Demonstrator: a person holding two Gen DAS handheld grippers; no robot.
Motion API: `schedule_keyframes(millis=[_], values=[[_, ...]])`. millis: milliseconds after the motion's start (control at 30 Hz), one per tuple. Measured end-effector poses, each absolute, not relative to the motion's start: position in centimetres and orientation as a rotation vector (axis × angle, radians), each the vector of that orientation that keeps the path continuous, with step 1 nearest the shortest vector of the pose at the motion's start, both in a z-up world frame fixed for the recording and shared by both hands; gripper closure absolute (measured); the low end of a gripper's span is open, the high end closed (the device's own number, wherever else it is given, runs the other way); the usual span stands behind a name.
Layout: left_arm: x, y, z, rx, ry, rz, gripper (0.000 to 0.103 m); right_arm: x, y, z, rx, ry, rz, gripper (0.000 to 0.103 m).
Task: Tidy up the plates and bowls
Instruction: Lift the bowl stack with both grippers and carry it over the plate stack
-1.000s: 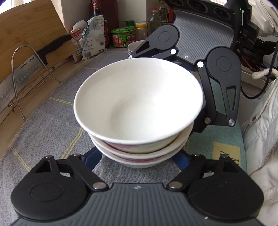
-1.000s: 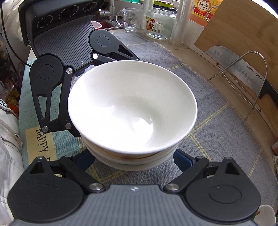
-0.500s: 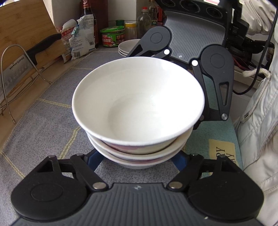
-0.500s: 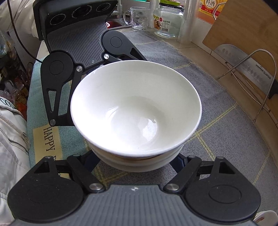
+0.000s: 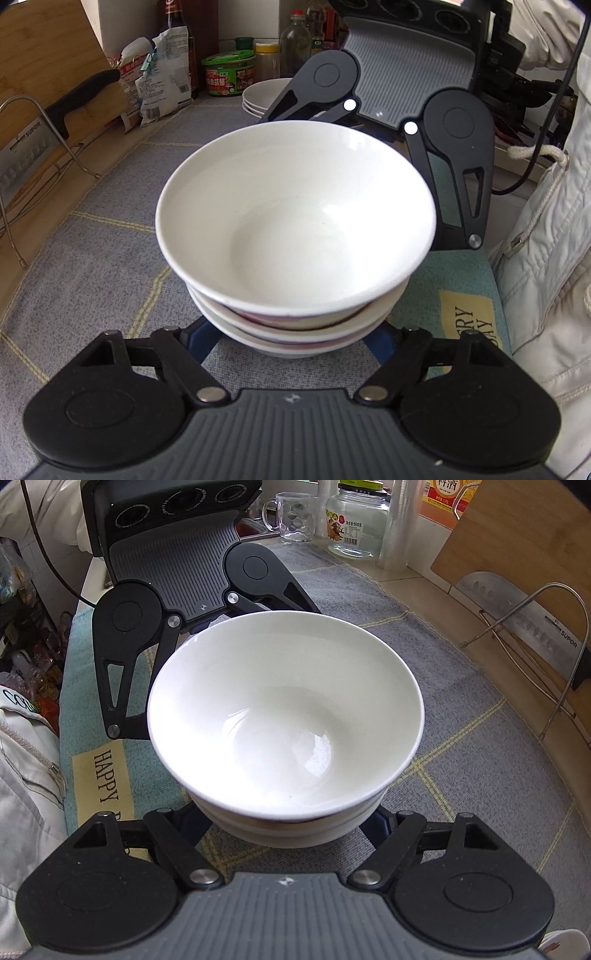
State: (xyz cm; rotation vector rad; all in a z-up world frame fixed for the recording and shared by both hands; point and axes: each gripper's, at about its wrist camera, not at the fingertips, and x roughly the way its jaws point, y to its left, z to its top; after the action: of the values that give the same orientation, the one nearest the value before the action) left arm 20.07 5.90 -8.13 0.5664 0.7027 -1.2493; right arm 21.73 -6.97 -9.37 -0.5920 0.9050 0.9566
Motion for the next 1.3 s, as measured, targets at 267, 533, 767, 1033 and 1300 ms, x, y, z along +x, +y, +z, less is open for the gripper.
schedule_keyframes(millis=[267,533,767,1033,1300], values=[[19.8,5.6,-7.6,0.572,0.711,-1.252,0.022,21.2,-7.0,-9.1,-0.591,0.916,0.951,0.018],[19.3,4.4,-6.3,0.571,0.715,-1.233,0.022,20.9,-7.9,-7.9,-0.584,0.917,0.96,0.018],[18.5,2.4,-4.9,0.562,0.713,-1.213,0.022,20.3,-9.9,-6.2,-0.59,0.909,0.979,0.018],[17.4,-2.4,-3.4,0.568,0.696,-1.195,0.022,19.3,-14.0,-4.5,-0.619,0.873,0.981,0.018],[17.5,-8.3,-2.7,0.585,0.66,-1.197,0.022,18.7,-19.9,-2.9,-0.627,0.85,0.967,0.018]])
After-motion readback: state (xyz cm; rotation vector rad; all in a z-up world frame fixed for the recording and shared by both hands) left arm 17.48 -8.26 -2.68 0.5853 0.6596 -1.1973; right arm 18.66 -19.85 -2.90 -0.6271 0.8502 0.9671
